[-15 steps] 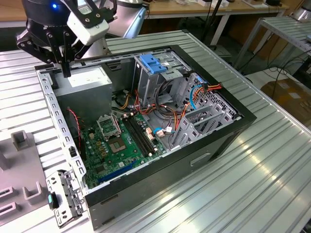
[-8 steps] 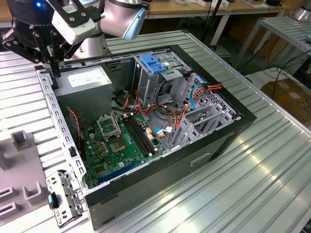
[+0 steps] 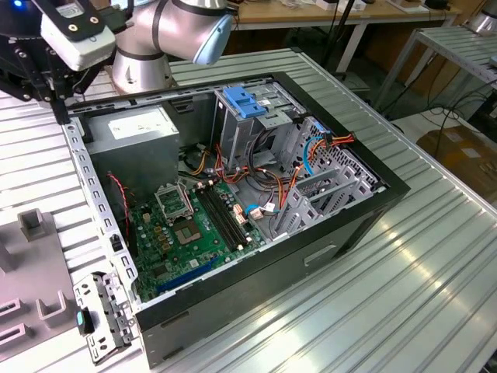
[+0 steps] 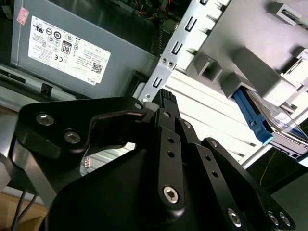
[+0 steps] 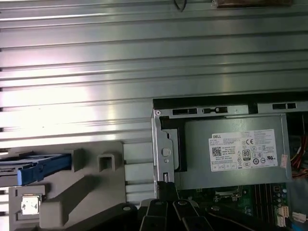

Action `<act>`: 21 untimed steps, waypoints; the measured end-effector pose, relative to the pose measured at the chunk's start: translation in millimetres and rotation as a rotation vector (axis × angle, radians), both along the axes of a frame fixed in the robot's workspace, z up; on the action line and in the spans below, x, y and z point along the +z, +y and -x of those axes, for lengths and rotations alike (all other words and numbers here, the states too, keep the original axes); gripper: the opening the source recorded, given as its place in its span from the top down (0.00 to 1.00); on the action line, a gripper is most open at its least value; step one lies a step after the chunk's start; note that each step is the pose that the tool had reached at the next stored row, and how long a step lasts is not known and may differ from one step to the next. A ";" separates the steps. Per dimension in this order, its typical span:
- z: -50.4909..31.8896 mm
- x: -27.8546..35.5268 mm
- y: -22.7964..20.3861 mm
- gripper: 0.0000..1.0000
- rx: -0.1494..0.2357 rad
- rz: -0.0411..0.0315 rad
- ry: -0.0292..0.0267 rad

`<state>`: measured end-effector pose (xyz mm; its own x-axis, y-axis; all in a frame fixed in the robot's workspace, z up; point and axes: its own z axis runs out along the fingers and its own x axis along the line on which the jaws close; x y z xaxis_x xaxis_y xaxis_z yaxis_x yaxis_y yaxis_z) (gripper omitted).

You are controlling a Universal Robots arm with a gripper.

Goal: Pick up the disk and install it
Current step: 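Reach for the disk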

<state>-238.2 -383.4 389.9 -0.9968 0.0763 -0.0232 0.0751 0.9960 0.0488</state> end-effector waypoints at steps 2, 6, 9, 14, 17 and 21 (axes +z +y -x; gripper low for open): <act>12.0 -0.1 1.8 0.89 0.000 0.0000 0.0000; 30.1 -0.4 3.6 0.89 0.000 -0.0001 0.0000; 42.3 -0.7 4.3 0.89 0.000 -0.0001 -0.0001; 56.9 -1.0 5.1 0.89 0.000 -0.0001 -0.0001; 68.2 -1.1 5.7 0.89 0.000 0.0000 0.0000; 79.9 -1.3 6.2 0.89 0.000 0.0000 0.0000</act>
<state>-318.2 -377.1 388.6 -0.9968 0.0763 -0.0232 0.0751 0.9960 0.0488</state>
